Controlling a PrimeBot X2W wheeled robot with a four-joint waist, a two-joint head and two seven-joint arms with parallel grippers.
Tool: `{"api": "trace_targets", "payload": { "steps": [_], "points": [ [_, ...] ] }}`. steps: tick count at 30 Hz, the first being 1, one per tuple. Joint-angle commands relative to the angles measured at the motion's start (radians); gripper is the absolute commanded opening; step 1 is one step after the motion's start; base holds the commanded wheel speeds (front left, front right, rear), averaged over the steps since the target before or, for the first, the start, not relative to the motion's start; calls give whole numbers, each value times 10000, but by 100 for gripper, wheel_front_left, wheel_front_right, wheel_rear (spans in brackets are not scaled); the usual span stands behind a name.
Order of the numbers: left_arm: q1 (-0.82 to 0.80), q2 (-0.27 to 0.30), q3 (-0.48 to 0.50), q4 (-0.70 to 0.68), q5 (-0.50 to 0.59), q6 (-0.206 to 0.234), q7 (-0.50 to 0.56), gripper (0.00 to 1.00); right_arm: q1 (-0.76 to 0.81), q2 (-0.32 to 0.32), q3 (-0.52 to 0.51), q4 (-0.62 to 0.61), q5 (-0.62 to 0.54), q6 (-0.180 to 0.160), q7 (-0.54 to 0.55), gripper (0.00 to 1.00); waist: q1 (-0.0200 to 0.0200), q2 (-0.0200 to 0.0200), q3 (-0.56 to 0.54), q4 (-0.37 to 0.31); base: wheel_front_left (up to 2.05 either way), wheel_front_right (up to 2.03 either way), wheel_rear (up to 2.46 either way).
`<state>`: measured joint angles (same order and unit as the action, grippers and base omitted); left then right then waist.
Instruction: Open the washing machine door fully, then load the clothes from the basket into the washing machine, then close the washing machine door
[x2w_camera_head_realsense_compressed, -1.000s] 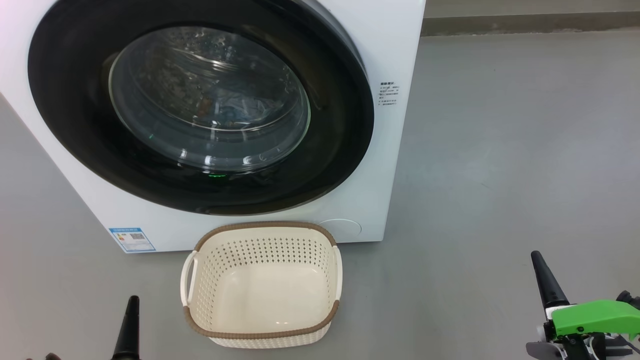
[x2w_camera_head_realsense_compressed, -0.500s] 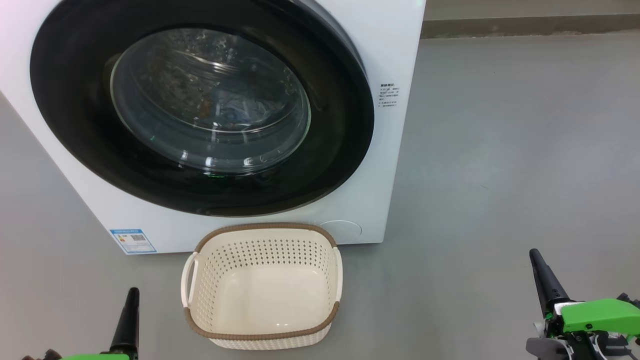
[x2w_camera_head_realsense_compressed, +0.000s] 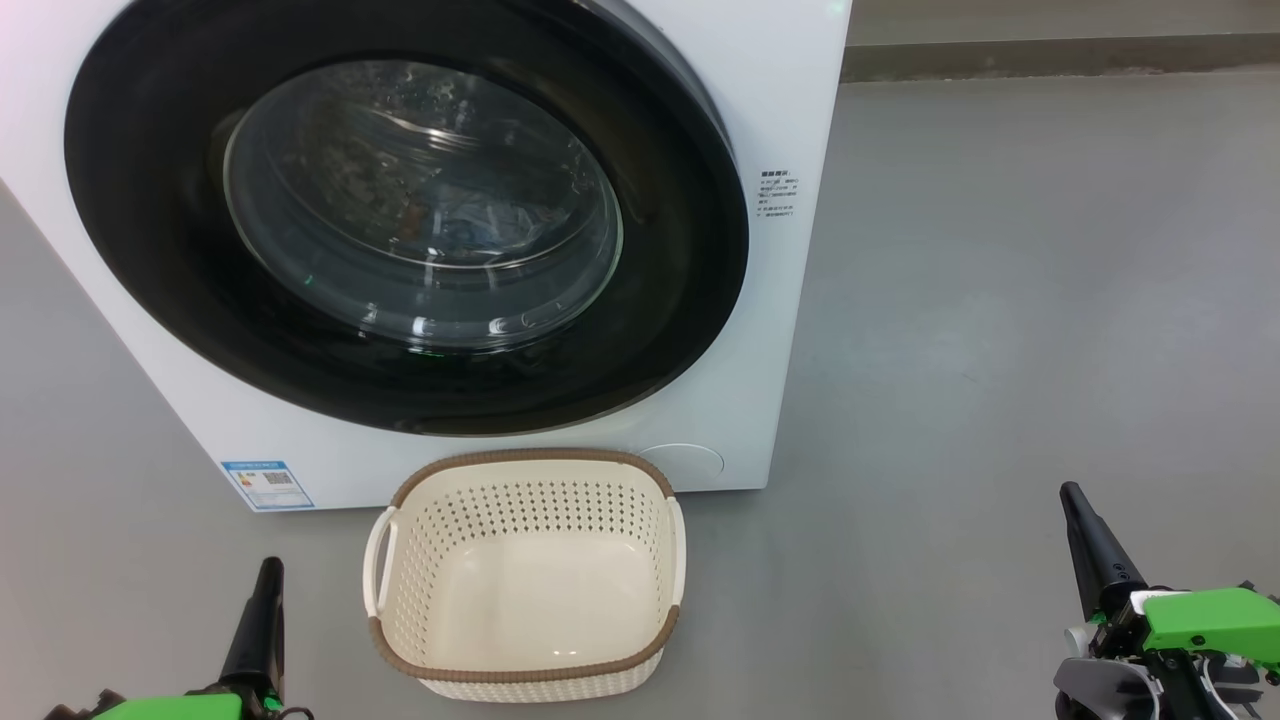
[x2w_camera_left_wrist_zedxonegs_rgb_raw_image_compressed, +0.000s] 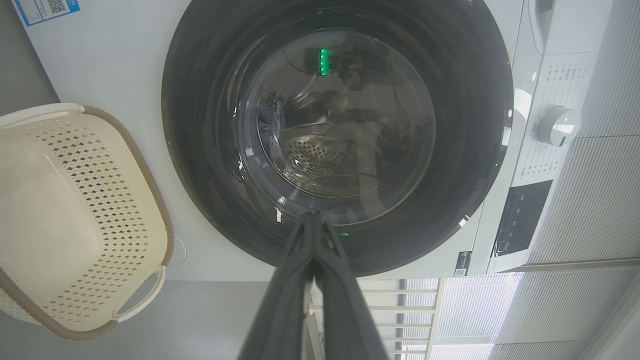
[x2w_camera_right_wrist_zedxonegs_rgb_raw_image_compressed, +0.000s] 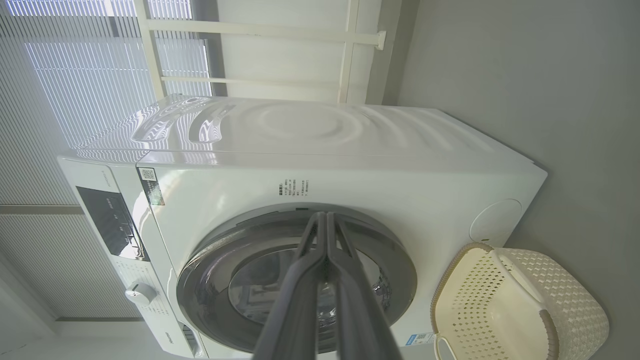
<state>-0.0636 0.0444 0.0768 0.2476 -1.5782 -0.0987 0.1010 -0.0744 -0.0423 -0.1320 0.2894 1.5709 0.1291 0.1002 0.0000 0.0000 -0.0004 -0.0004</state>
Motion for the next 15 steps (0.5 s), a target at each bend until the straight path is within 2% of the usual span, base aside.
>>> {"api": "trace_targets", "payload": {
  "steps": [1,15],
  "points": [
    [-455,69,375,-345,-225,18,100,0,-477,-85,168,-331,284,16,119,0,0,0,-5,1,0,0,0],
    [-464,60,387,-351,-294,20,123,0,-483,-82,160,-337,360,16,142,0,0,0,-8,2,0,0,0]
  ]
}}
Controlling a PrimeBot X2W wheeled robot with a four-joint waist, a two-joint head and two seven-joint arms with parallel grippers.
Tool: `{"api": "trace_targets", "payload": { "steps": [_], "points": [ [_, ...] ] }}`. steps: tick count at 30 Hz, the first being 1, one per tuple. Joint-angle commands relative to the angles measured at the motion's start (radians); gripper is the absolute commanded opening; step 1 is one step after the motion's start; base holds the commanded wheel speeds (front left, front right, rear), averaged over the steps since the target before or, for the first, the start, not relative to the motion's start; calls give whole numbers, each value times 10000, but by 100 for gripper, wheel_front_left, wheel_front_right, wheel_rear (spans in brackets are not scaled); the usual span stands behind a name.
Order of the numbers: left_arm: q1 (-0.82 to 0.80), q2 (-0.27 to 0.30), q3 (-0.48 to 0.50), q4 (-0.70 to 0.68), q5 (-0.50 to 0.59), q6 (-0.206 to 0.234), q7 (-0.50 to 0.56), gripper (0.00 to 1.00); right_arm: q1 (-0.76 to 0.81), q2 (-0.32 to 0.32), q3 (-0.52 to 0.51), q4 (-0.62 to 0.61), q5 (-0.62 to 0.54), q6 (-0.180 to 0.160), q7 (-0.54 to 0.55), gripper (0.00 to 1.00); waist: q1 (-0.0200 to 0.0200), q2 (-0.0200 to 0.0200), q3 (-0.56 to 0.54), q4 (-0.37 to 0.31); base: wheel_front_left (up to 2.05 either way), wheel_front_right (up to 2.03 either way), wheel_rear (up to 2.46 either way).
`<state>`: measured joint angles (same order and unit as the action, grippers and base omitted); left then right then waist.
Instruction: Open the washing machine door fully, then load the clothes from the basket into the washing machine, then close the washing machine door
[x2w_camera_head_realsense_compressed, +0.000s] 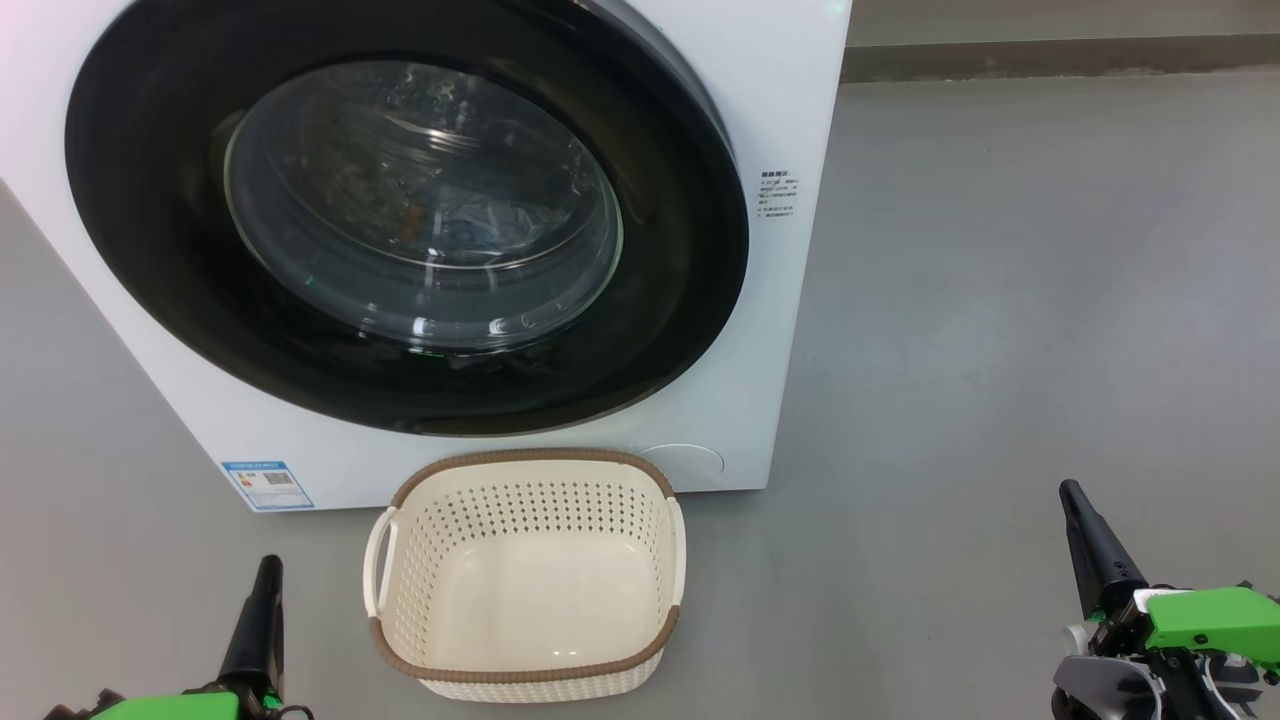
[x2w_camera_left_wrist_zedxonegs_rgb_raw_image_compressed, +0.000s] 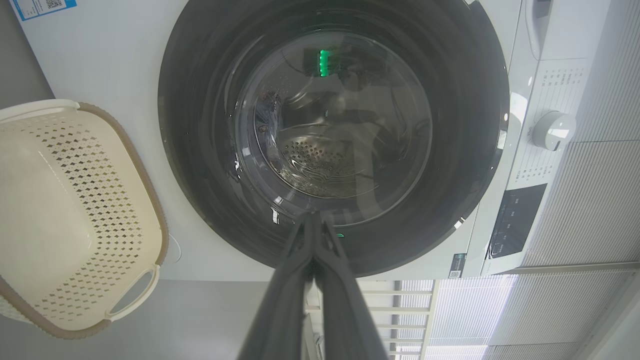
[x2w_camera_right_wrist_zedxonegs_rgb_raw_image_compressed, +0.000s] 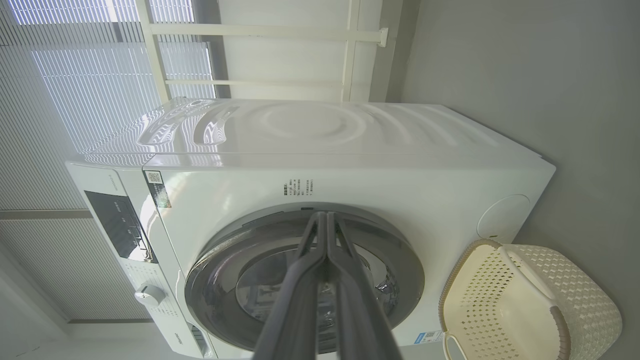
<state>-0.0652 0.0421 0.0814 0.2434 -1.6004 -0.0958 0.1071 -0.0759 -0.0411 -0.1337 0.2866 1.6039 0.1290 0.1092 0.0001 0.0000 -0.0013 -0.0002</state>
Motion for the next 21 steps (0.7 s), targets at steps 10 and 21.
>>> {"api": "trace_targets", "payload": {
  "steps": [10,21],
  "points": [
    [-447,83,341,-309,-72,-9,62,0,-467,-94,178,-308,30,17,52,0,0,0,1,0,0,0,0],
    [-447,83,342,-309,-71,-9,62,0,-467,-94,178,-308,30,17,52,0,0,0,1,0,0,0,0]
  ]
}}
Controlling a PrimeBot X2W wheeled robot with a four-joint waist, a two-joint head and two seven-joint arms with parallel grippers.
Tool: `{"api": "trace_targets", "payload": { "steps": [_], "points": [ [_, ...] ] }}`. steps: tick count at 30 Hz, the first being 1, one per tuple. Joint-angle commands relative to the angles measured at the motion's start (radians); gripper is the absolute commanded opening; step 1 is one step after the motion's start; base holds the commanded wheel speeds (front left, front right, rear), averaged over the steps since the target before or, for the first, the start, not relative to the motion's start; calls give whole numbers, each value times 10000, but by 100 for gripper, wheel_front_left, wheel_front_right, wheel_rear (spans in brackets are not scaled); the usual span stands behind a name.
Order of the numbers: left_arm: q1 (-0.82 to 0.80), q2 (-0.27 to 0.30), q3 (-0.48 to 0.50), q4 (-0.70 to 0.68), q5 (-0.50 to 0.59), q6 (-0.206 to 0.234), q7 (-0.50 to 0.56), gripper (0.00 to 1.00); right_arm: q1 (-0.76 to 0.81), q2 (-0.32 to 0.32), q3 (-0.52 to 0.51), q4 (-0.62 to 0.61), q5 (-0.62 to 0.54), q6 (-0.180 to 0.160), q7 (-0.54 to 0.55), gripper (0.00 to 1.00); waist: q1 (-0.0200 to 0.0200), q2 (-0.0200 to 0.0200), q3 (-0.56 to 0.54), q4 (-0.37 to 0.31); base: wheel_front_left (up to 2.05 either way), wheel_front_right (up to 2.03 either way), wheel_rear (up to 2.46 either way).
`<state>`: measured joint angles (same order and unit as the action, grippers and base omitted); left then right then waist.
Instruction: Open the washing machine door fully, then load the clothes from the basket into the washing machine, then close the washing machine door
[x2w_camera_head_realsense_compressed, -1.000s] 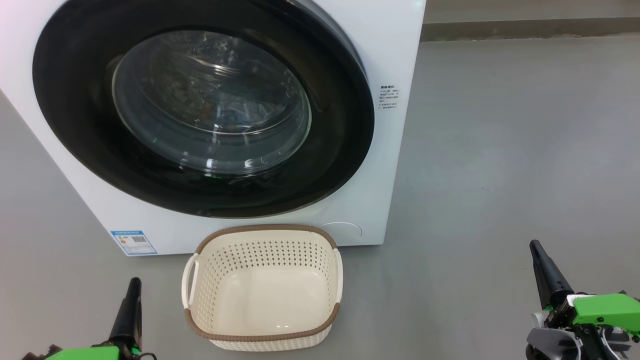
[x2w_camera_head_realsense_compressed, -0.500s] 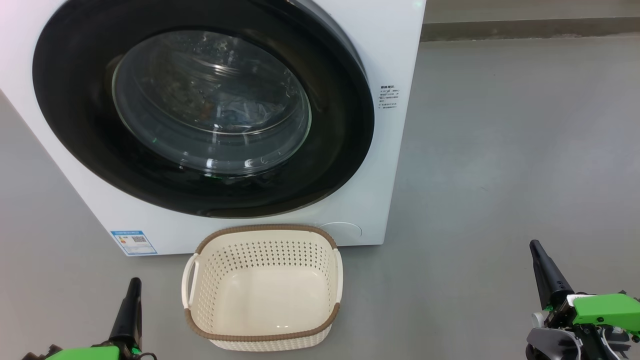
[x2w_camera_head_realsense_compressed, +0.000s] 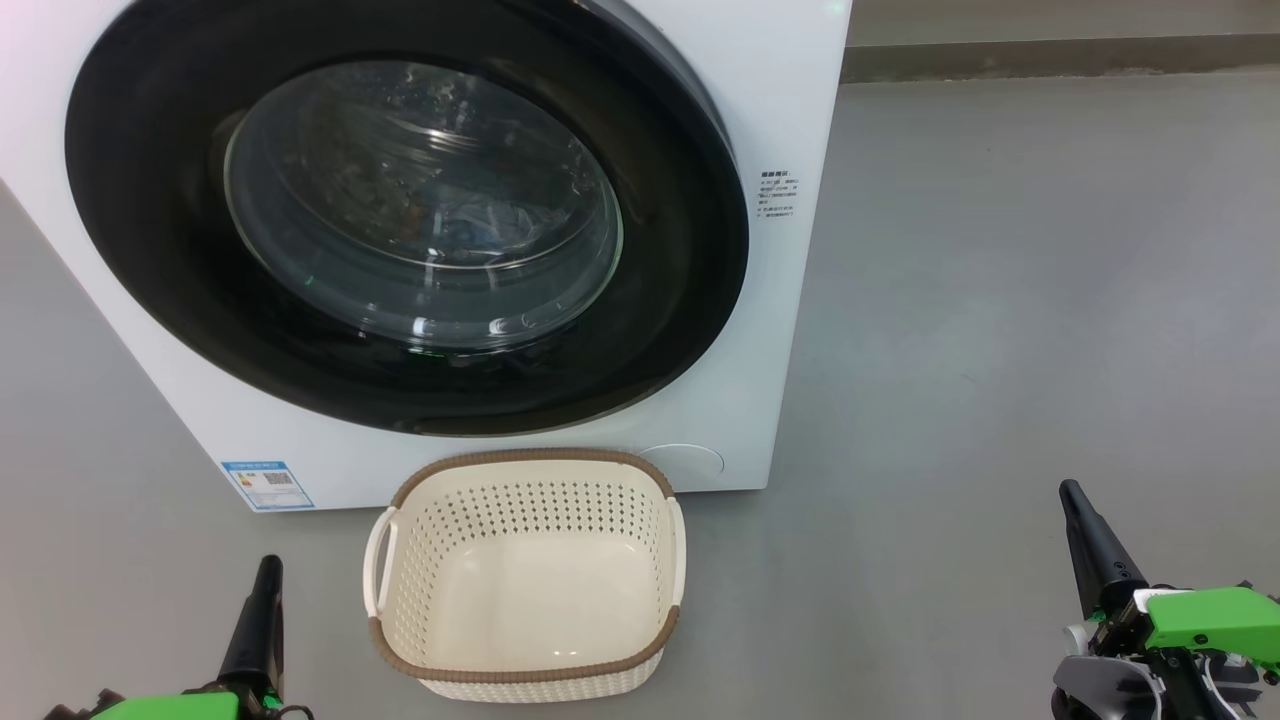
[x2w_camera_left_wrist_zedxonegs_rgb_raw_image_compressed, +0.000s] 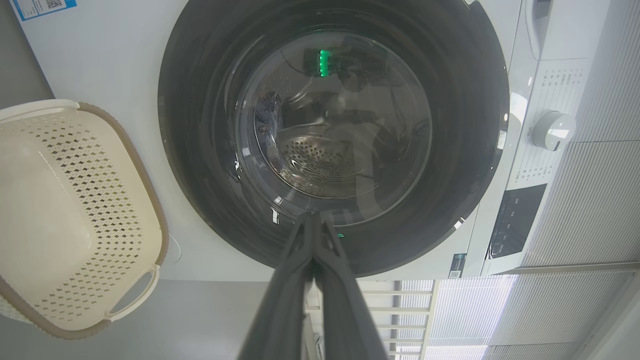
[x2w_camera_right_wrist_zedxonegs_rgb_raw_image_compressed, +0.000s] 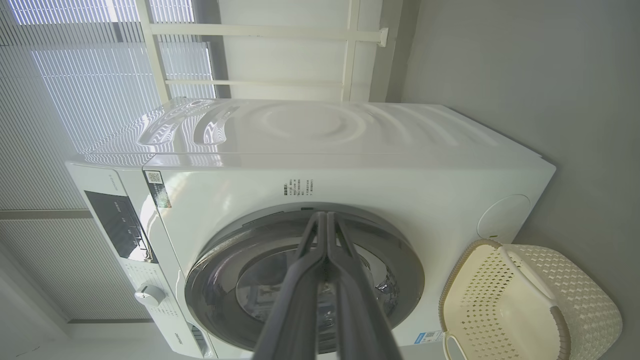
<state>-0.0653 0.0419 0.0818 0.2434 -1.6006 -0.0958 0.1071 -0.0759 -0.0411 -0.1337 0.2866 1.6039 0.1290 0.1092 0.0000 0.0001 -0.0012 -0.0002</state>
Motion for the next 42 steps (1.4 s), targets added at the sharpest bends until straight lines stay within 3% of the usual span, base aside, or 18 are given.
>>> {"api": "trace_targets", "payload": {
  "steps": [1,42],
  "points": [
    [-446,85,338,-309,-69,-9,62,0,-467,-94,178,-308,30,17,52,0,0,-1,0,0,0,0,0],
    [-446,84,338,-309,-69,-9,62,0,-467,-93,178,-308,30,17,52,0,0,-1,0,0,0,0,0]
  ]
}}
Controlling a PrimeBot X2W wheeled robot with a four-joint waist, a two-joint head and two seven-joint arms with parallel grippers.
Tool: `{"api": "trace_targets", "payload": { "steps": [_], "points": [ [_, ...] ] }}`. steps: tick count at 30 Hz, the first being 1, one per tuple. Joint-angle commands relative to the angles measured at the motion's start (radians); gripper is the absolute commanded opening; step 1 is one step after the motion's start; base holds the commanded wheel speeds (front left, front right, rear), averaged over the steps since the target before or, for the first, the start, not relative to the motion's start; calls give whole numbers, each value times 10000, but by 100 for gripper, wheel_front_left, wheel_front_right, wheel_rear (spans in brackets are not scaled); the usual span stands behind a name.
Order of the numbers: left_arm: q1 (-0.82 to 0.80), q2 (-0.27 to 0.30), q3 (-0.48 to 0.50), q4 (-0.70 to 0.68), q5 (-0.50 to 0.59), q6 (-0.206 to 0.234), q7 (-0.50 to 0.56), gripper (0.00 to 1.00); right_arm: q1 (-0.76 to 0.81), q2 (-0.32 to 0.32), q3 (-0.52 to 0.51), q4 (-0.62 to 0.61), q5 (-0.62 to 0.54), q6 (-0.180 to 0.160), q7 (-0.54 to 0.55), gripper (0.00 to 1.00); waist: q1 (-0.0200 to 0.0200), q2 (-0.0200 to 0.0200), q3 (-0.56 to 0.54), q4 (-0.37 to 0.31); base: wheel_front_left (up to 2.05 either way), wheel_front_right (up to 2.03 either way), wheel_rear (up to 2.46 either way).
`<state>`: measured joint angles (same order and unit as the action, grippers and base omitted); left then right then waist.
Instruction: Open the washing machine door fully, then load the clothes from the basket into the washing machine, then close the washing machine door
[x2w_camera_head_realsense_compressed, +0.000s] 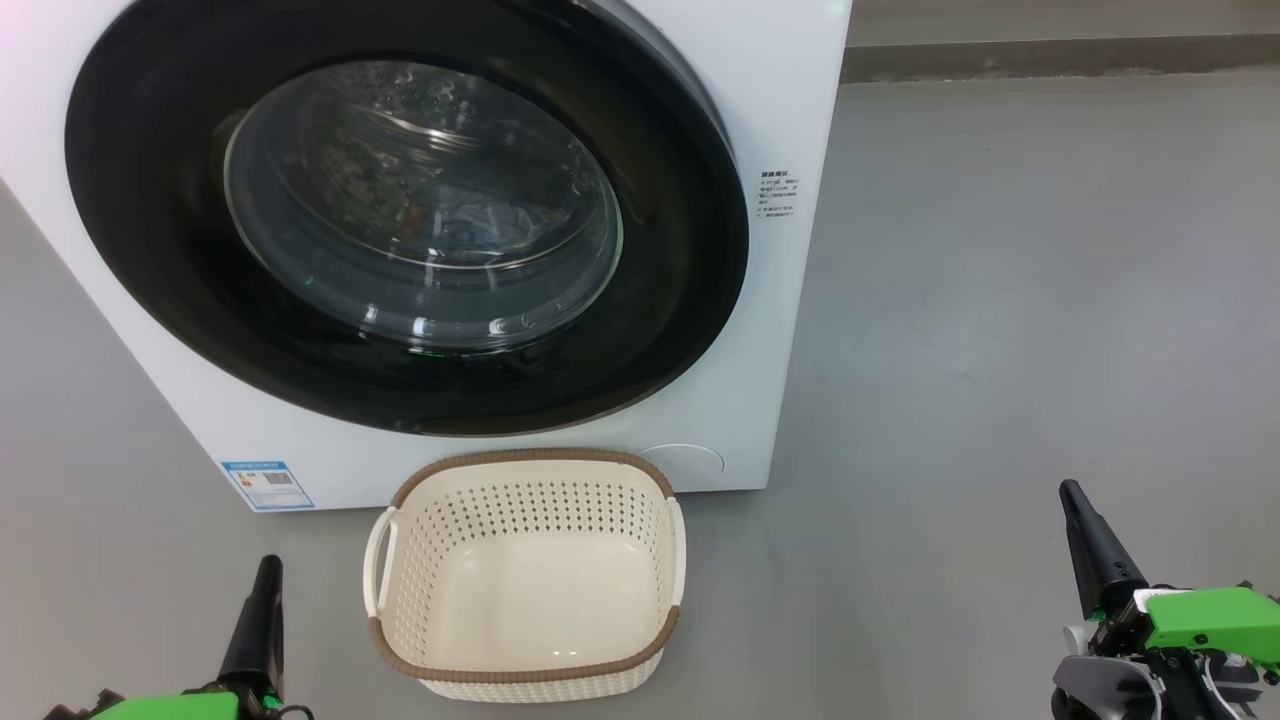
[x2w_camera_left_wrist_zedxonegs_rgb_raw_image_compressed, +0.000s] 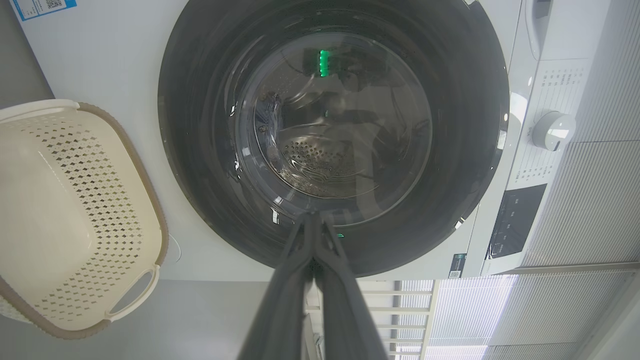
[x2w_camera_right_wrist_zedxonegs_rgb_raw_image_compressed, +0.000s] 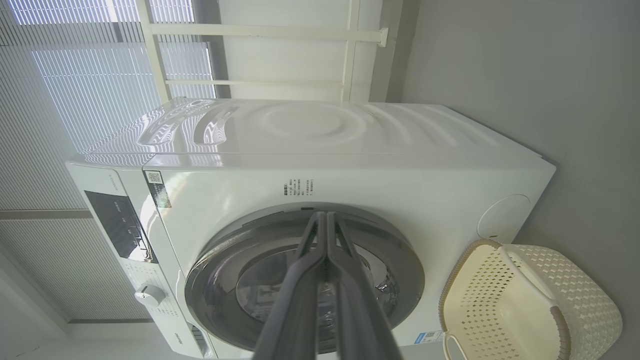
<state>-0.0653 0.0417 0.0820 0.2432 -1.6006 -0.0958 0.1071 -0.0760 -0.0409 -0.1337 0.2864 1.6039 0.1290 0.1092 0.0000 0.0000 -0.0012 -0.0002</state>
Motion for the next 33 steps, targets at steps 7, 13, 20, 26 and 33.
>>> {"api": "trace_targets", "payload": {
  "steps": [7,13,20,26,33],
  "points": [
    [-446,86,336,-307,-69,-9,62,0,-466,-95,178,-306,30,17,52,0,0,0,0,0,0,0,0],
    [-446,86,337,-307,-69,-9,62,0,-466,-95,178,-306,30,17,52,0,0,0,0,0,0,0,0],
    [-446,86,337,-307,-69,-9,62,0,-466,-95,178,-306,30,17,52,0,0,0,0,0,0,0,0],
    [-446,86,337,-307,-69,-9,62,0,-466,-95,178,-306,30,17,52,0,0,0,0,0,0,0,0],
    [-446,86,337,-307,-69,-9,63,0,-466,-95,178,-306,30,17,52,0,0,0,0,0,0,0,0]
  ]
}}
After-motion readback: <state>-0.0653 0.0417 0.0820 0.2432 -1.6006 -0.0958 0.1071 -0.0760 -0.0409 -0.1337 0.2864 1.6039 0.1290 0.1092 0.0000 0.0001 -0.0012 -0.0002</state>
